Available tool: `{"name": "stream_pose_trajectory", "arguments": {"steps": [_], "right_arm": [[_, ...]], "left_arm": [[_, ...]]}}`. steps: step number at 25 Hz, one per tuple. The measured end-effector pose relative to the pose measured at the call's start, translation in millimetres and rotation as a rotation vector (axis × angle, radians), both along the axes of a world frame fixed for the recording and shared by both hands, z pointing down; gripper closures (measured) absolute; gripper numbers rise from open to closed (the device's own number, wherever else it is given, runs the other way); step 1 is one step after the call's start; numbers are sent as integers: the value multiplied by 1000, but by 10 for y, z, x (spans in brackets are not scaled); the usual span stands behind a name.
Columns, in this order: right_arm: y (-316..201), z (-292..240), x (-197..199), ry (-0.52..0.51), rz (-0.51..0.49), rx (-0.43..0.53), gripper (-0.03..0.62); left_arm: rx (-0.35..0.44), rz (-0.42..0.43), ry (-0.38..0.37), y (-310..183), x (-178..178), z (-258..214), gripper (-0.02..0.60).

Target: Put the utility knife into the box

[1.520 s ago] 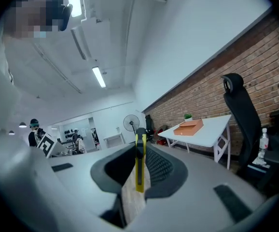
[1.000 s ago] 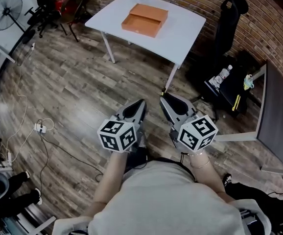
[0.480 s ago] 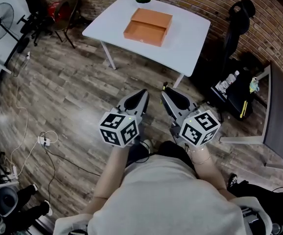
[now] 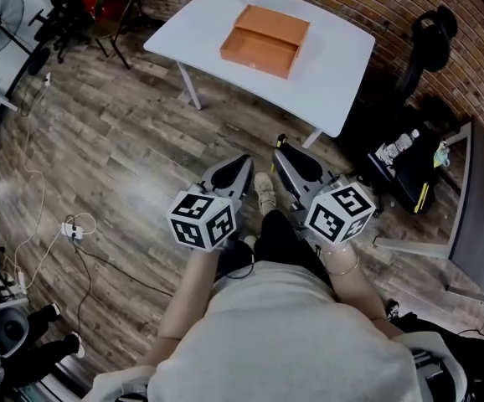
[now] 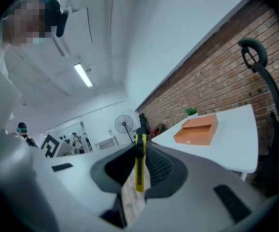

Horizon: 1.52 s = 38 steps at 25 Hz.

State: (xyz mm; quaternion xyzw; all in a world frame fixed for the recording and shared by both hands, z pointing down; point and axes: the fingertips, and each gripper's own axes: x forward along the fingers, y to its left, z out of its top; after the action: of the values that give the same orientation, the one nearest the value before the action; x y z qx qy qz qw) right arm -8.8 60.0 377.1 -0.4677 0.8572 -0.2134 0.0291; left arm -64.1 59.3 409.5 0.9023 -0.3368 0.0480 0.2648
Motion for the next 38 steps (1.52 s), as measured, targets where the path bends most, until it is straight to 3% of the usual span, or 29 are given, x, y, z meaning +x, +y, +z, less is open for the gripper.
{"name": "stream_pose_trajectory", "arguments": {"steps": [6, 22, 31, 38], "right_arm": [[-624, -38, -24, -1, -47, 27, 531], [-2635, -84, 399, -1, -154, 37, 531], [-3172, -20, 674, -11, -177, 30, 531], [-3309, 162, 735, -8, -184, -23, 531]], "left_arm": [[10, -63, -14, -622, -62, 14, 575], [20, -167, -20, -2531, 340, -38, 575], [5, -161, -38, -3069, 675, 49, 575], [-33, -192, -50, -3255, 634, 196, 575]]}}
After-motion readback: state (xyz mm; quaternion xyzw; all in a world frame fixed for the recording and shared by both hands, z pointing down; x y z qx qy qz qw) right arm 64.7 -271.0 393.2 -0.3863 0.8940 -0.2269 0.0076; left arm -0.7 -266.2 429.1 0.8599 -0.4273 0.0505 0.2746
